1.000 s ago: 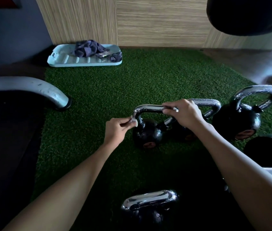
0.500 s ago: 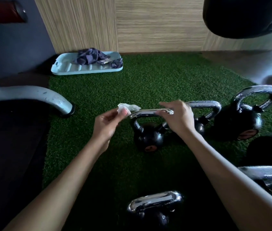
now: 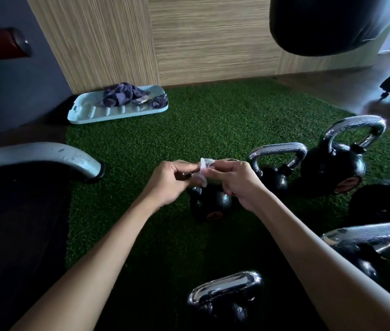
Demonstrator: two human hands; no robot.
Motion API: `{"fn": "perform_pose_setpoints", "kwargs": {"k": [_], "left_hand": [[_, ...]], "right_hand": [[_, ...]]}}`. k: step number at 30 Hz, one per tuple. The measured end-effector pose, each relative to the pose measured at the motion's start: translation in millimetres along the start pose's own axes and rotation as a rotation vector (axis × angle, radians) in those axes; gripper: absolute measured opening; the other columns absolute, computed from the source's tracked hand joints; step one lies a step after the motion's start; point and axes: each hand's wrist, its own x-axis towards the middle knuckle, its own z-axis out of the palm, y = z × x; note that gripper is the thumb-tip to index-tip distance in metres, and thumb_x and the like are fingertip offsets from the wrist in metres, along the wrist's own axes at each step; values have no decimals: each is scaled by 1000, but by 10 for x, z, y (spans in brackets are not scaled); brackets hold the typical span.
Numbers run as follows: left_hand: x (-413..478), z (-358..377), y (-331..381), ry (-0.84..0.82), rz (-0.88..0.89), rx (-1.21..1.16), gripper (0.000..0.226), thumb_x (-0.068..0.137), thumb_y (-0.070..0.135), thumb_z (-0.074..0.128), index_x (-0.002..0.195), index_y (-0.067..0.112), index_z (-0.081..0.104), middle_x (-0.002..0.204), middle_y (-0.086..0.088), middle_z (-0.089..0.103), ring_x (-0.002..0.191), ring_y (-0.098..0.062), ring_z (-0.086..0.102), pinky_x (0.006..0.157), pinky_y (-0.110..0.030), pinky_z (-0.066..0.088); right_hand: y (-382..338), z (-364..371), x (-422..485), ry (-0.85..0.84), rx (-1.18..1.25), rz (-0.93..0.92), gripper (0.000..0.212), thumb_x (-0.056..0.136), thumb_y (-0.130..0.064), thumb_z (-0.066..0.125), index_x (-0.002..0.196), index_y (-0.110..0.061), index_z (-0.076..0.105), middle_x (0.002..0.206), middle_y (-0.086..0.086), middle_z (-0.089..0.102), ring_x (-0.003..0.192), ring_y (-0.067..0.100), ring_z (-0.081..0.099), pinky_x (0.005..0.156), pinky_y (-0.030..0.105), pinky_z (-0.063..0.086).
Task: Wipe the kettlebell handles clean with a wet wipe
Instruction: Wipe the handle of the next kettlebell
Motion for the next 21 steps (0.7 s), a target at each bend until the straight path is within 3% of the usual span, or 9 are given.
{"fn": "perform_pose_setpoints", "kwargs": {"k": [2, 5, 7, 9, 11, 15, 19, 21], "left_hand": [[38, -2, 25, -68, 48, 79, 40, 81, 10, 83, 120, 15, 74, 116, 14, 71, 114, -1, 65, 99, -7, 43], [138, -54, 63, -134, 102, 173, 43, 83, 12, 82, 124, 20, 72, 123, 12, 71, 112, 6, 64, 97, -6, 44], [264, -119, 102, -75, 115, 371, 41, 83, 20, 83, 121, 30, 73, 113, 11, 75, 90, 2, 67, 78, -5, 49], [454, -165, 195, -84, 47, 565, 34, 86, 35, 79, 119, 35, 72, 97, 13, 74, 57, -2, 53, 47, -6, 38], [679, -142, 316, -193, -60, 700, 33, 85, 50, 75, 115, 37, 74, 95, 14, 74, 46, -2, 41, 36, -10, 27], [1003, -41, 412, -421, -166, 822, 33, 76, 64, 75, 101, 43, 78, 110, 10, 76, 75, -3, 58, 61, -24, 42], [1108, -48, 413, -460, -197, 854, 41, 77, 65, 74, 105, 36, 80, 118, 4, 74, 89, -12, 61, 76, -27, 43], [1093, -63, 366, -435, -231, 858, 45, 77, 67, 72, 107, 34, 78, 121, 1, 73, 91, -16, 61, 80, -29, 44]], "right_hand": [[13, -25, -10, 44, -13, -11, 10, 80, -20, 85, 79, -14, 77, 62, -7, 60, 40, 5, 31, 37, 18, 22], [60, -94, -8, 159, -33, -6, 13, 82, -19, 84, 77, -9, 78, 59, -4, 52, 42, 7, 31, 39, 21, 23], [145, -177, 28, 378, -19, 54, 13, 77, -20, 87, 81, -9, 81, 55, -4, 55, 41, 6, 35, 42, 22, 28], [281, -289, 66, 659, 58, 145, 11, 72, -22, 90, 78, -17, 82, 54, -7, 61, 45, 7, 45, 52, 25, 40], [414, -365, 77, 850, 122, 252, 12, 71, -25, 90, 76, -22, 80, 64, -3, 68, 53, 10, 53, 63, 28, 49], [597, -304, 188, 926, 230, 375, 22, 73, -26, 89, 90, -19, 78, 86, 7, 74, 64, 17, 58, 70, 30, 56], [670, -82, 301, 926, 264, 411, 21, 77, -30, 86, 92, -20, 75, 92, 8, 76, 78, 25, 70, 84, 41, 63], [687, -21, 316, 924, 248, 414, 15, 81, -32, 84, 89, -25, 74, 90, 3, 75, 83, 25, 72, 84, 36, 61]]}}
